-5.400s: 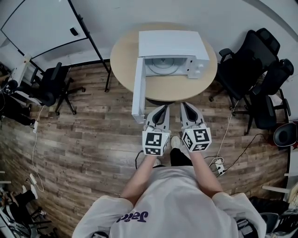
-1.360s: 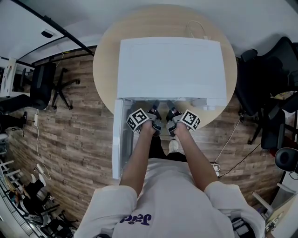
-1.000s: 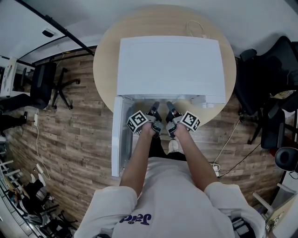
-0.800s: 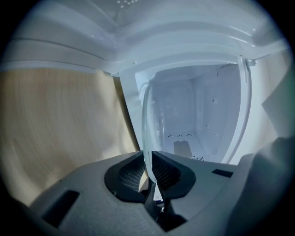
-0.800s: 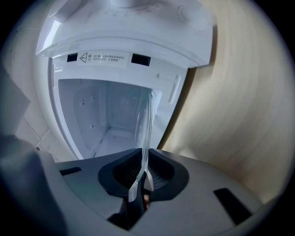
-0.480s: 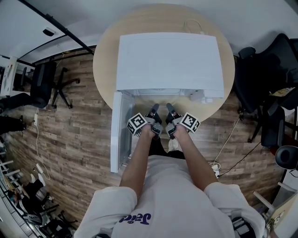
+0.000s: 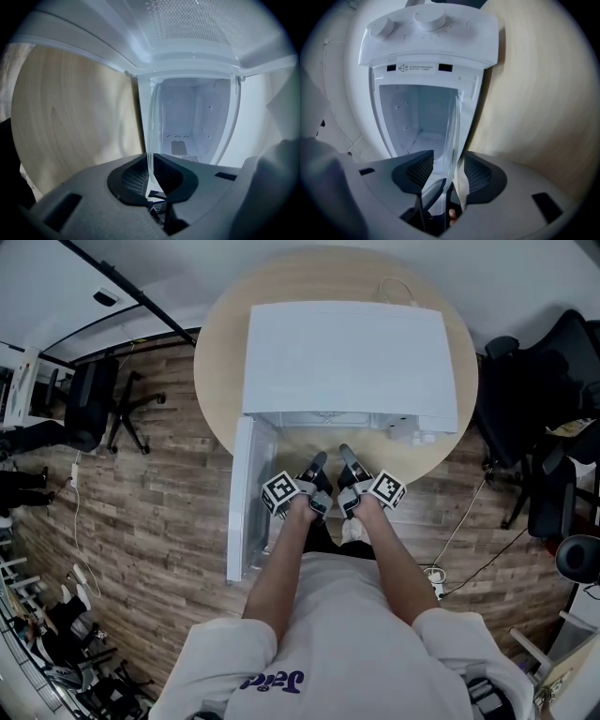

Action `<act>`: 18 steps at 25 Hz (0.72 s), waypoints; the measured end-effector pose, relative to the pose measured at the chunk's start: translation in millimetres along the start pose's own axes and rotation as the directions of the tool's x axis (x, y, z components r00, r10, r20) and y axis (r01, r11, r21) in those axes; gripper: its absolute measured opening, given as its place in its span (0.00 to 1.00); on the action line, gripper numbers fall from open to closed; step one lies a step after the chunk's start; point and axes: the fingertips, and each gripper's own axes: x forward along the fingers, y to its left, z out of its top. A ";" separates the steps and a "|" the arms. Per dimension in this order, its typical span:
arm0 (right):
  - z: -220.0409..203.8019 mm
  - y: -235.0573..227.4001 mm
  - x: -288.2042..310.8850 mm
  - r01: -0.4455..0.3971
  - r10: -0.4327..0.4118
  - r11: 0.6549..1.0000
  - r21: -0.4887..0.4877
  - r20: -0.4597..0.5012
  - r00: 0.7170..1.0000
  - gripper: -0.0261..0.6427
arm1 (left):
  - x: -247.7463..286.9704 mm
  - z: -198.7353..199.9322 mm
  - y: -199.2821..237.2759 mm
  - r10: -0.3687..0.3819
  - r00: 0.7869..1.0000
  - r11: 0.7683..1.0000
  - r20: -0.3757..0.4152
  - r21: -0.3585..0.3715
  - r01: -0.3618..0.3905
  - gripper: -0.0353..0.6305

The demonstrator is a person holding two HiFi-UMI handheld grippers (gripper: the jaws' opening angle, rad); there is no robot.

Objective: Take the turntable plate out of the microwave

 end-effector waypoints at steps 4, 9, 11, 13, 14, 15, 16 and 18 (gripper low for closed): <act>0.5 3.9 13.3 -0.062 0.062 0.998 -0.028 0.006 0.998 0.36 | -6.9 -6.5 1.1 -0.001 1.000 1.000 -0.018 -0.002 0.001 0.12; 9.2 4.6 31.9 -0.112 0.114 0.993 -0.040 0.030 0.993 0.36 | -19.2 -11.2 2.7 0.002 1.000 1.000 -0.031 -0.015 -0.002 0.12; 11.9 9.5 34.9 -0.117 0.119 0.992 -0.049 0.038 0.992 0.36 | -24.3 -13.0 2.3 0.000 0.999 1.000 -0.038 -0.014 0.000 0.12; 10.2 9.4 34.8 -0.091 0.093 0.994 -0.061 0.031 0.995 0.33 | -29.5 -14.4 2.5 -0.004 0.999 1.000 -0.042 -0.021 0.003 0.12; 8.4 8.3 34.4 -0.078 0.080 0.995 -0.068 0.022 0.997 0.30 | -31.5 -14.9 2.2 -0.006 0.999 1.000 -0.042 -0.025 0.005 0.12; 6.7 7.6 33.8 -0.068 0.069 0.995 -0.072 0.015 0.997 0.27 | -33.0 -16.1 1.8 -0.008 0.999 1.000 -0.042 -0.029 0.007 0.12; 5.5 7.4 32.8 -0.062 0.063 0.996 -0.068 0.010 0.998 0.26 | -33.8 -18.4 1.3 -0.009 0.999 1.000 -0.044 -0.030 0.008 0.12; 4.1 8.2 31.1 -0.072 0.072 0.997 -0.036 0.007 0.997 0.20 | -35.1 -24.8 2.4 -0.001 0.999 1.000 -0.051 -0.025 0.000 0.12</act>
